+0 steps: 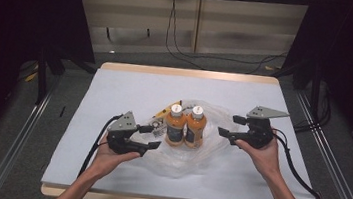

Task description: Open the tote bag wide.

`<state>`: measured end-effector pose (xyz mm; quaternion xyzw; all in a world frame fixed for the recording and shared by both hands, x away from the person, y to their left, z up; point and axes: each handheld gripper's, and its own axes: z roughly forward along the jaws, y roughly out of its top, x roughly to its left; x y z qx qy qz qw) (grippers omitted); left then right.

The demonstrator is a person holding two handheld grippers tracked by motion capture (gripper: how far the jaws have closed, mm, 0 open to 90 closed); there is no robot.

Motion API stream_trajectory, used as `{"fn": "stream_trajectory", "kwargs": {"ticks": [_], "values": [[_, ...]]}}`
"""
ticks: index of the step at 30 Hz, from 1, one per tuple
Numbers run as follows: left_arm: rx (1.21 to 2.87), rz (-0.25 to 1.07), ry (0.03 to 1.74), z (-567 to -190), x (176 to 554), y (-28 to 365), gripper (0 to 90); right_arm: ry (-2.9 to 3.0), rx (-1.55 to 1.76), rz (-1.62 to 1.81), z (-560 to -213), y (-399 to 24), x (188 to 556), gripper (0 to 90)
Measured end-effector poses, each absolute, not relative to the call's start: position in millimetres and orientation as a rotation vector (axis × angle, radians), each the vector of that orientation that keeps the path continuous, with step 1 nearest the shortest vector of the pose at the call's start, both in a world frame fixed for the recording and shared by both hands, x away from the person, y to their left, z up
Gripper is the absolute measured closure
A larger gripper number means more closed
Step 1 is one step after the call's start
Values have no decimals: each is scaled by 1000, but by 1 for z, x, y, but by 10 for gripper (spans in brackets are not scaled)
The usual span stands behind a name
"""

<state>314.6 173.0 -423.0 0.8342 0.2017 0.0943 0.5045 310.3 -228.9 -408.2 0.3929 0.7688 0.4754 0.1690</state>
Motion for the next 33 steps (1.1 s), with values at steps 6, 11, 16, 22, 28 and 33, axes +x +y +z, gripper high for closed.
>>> {"fn": "stream_trajectory", "kwargs": {"ticks": [6, 11, 16, 22, 28, 33], "values": [[2017, 278, 550, -423, 313, 195, 205, 2138, 1135, 1359, -403, -241, 289, 163], [2024, 314, 605, -427, 307, 213, 144, 2091, 1153, 1356, -403, -255, 270, 158], [2017, 344, 630, -430, 298, 229, 120, 2052, 1192, 1318, -411, -269, 251, 149], [2032, 336, 674, -435, 291, 241, 91, 1964, 1285, 1344, -417, -290, 230, 130], [2018, 332, 741, -448, 281, 258, 79, 1927, 1339, 1299, -429, -306, 211, 104], [2014, 355, 801, -458, 275, 272, 79, 1914, 1367, 1252, -438, -314, 196, 102]]}}
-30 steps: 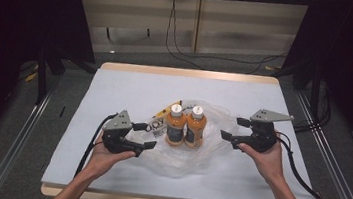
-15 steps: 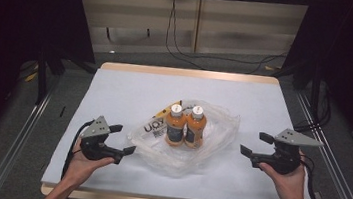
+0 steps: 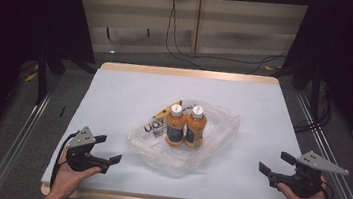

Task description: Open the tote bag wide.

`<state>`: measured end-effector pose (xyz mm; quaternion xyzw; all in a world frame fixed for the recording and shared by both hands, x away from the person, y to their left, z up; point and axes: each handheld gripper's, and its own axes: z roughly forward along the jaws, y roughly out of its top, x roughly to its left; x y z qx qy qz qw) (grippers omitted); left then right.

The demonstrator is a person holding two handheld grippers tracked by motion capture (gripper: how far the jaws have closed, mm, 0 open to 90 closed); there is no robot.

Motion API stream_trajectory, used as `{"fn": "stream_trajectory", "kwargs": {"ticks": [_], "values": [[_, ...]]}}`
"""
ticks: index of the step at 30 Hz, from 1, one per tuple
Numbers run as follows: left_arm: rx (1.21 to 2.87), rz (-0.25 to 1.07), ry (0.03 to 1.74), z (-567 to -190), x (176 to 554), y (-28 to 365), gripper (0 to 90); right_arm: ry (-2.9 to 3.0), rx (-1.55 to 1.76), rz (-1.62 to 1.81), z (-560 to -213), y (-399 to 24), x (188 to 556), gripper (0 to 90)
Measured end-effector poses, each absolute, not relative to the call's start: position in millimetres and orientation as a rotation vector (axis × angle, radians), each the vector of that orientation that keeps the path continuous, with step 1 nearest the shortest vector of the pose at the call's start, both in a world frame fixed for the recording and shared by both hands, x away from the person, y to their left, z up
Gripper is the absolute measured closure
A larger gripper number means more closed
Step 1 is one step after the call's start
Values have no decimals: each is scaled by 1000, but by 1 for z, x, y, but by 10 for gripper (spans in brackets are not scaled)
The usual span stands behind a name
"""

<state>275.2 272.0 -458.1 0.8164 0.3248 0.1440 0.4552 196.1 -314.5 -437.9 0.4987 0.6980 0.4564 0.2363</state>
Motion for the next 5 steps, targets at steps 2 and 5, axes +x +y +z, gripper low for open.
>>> {"fn": "stream_trajectory", "kwargs": {"ticks": [2, 5], "values": [[2018, 370, 804, -460, 273, 276, 79, 1899, 1374, 1239, -441, -319, 192, 101], [2021, 381, 825, -463, 270, 280, 77, 1888, 1387, 1220, -445, -322, 186, 99]]}}
